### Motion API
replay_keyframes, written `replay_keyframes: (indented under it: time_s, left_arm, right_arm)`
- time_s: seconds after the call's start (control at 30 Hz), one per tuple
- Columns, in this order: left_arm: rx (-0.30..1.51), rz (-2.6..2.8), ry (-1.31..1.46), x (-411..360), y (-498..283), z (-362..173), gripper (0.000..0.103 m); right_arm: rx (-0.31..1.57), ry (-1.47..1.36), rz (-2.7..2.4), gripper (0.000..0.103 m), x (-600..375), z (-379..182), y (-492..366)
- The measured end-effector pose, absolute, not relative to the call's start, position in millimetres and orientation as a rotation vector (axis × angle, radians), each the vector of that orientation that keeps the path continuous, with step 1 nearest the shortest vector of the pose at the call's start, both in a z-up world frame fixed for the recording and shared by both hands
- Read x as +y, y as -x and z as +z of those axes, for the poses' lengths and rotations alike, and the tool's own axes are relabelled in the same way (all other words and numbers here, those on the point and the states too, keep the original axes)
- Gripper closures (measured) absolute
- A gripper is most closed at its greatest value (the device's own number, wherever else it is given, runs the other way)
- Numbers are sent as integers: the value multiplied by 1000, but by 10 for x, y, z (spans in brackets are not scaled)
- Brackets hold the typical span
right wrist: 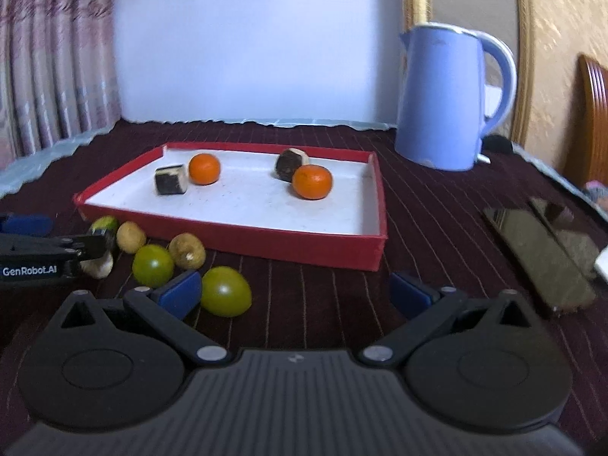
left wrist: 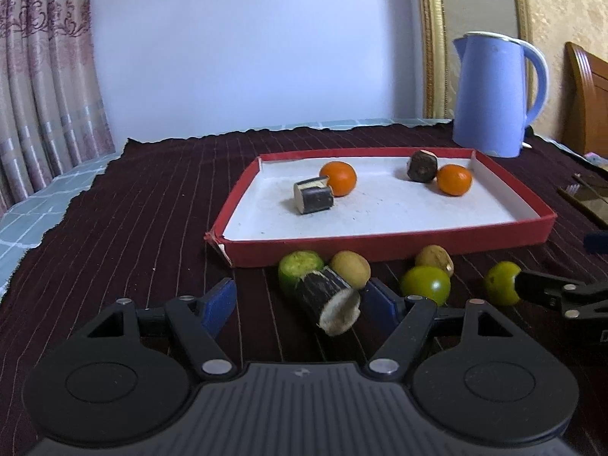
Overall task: Organize fruits
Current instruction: 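Grasp a green round fruit with the right gripper while the left grasps a dark cylindrical chunk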
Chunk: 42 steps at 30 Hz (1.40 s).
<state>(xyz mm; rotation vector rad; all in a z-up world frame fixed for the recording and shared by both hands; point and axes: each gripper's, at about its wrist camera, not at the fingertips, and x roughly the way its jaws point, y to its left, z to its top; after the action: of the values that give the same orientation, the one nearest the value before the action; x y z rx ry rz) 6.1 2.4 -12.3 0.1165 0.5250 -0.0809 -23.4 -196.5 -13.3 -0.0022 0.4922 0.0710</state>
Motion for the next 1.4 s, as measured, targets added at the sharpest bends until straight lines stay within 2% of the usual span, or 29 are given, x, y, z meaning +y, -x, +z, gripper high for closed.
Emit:
replay_keyframes:
  time_s: [0.2, 0.27, 0.33, 0.5, 0.57, 0.67, 0.73, 0.83, 1.2, 1.33, 1.4]
  left_arm:
    - [531, -81, -125, 109, -41, -175, 28]
    - [551, -80, -106, 155, -62, -195, 28]
    - [569, -87, -82, 194, -84, -212, 28]
    - [602, -101, -47, 249, -108, -238, 28]
    - [603, -110, -39, 260, -107, -236, 28]
    - [611, -137, -39, 255, -116, -233, 28]
    - [616, -163, -50, 233, -130, -229, 28]
    - [615, -195, -83, 168, -168, -225, 28]
    - [666, -164, -11, 199, -479, -258, 29]
    - [653, -155, -10, 123, -432, -246, 47]
    - [659, -150, -1, 121, -389, -229, 51]
  right_arm:
    - [452, 130, 141, 0, -1770, -130, 293]
    - [482, 157, 168, 4, -1711, -131, 256]
    - [514, 163, 198, 16, -1676, -134, 206]
    - [549, 171, 199, 16, -1654, -156, 82]
    - [563, 175, 205, 23, -1655, -184, 36]
    - [583, 165, 217, 40, -1658, -231, -9]
    - [581, 146, 233, 57, -1684, -234, -13]
    - [580, 120, 252, 67, -1716, -239, -15]
    - [577, 82, 263, 67, -1762, -253, -24]
    - [578, 69, 266, 67, -1783, -254, -29]
    - [579, 65, 268, 67, -1789, -254, -30]
